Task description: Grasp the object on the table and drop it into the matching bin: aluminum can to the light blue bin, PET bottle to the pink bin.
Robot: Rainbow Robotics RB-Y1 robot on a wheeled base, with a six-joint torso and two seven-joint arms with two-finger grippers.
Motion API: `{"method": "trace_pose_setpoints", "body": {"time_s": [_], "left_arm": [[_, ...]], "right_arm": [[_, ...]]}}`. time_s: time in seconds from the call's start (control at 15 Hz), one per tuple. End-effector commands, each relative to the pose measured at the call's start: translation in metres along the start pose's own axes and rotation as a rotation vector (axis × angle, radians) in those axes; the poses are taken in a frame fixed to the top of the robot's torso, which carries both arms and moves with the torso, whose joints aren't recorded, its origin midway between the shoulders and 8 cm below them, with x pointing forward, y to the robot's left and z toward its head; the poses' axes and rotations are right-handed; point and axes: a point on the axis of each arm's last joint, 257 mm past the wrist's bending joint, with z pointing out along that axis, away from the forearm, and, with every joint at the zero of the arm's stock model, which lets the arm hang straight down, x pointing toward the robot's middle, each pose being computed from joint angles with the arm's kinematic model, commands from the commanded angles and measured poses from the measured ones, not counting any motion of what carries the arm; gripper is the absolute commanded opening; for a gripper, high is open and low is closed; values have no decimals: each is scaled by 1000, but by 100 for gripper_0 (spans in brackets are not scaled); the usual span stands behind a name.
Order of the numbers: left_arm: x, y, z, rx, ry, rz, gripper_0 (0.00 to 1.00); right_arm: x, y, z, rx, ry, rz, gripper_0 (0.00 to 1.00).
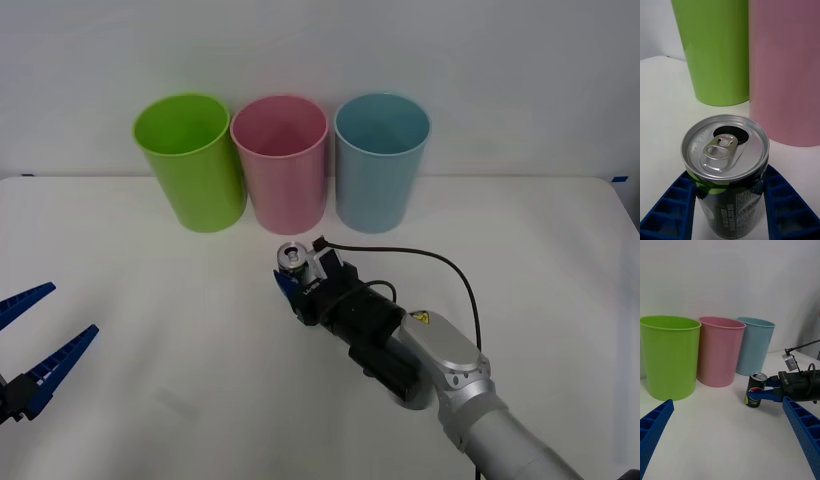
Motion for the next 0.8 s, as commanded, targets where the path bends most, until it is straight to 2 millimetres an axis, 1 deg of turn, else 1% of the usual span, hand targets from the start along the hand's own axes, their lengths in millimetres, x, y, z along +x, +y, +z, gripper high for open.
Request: {"method": "trace_pose_setpoints", "body": {"time_s": [0.07,0.27,0.4,0.47,0.6,0.73,0.8], "left_arm": [[0,0,0,0,0,0,100],[0,0,0,0,0,0,100],[0,0,0,0,0,0,100],[0,0,0,0,0,0,100],[0,0,0,0,0,0,100],[0,0,0,0,0,0,100],[0,0,0,0,0,0,100]], "right_arm": [[0,-1,0,0,0,1,0],[-3,-2,-3,-10,-8,-4,0],[-6,-7,-10,-11,-20,-10,0],[-8,-10,-17,-4,-32,-11,0],[-11,-18,-34,10,-51,-16,0],[-19,-26,-59,29,-82,-20,0],[-25,-32,-76,44,-100,-18,0]]}}
